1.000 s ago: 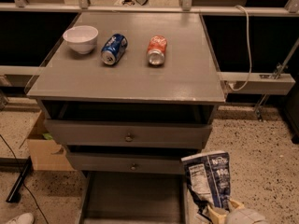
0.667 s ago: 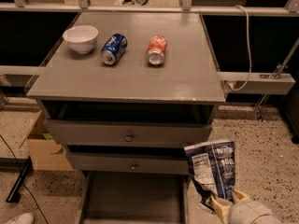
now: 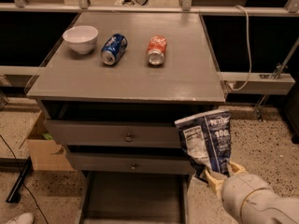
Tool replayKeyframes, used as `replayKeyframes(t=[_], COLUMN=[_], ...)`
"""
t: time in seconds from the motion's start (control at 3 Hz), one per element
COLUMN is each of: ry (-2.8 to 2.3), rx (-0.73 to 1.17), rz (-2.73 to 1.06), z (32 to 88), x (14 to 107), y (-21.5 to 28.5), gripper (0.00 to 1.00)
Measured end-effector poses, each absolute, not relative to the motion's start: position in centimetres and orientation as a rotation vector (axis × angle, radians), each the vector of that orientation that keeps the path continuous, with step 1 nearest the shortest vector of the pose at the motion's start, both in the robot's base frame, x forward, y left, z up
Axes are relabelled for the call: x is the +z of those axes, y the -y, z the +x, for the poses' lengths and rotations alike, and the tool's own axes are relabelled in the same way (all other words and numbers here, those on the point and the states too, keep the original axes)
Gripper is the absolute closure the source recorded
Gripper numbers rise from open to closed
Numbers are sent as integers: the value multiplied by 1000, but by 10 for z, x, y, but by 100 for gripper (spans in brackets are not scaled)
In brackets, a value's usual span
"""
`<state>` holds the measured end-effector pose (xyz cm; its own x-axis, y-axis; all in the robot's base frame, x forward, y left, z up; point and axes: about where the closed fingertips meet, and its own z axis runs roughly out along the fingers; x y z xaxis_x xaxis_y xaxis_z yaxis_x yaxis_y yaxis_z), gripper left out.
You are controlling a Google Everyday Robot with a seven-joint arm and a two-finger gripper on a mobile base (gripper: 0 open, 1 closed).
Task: Pick blue chip bag from bottom drawer and place on counter
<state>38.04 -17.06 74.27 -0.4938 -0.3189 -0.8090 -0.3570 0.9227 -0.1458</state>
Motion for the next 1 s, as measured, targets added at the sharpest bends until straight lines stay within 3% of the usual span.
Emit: replayKeyframes(t=[1.0], ry=[-2080], rx=[-50], rz=[-407], z=[404], x=[783], y=[207], gripper=[100])
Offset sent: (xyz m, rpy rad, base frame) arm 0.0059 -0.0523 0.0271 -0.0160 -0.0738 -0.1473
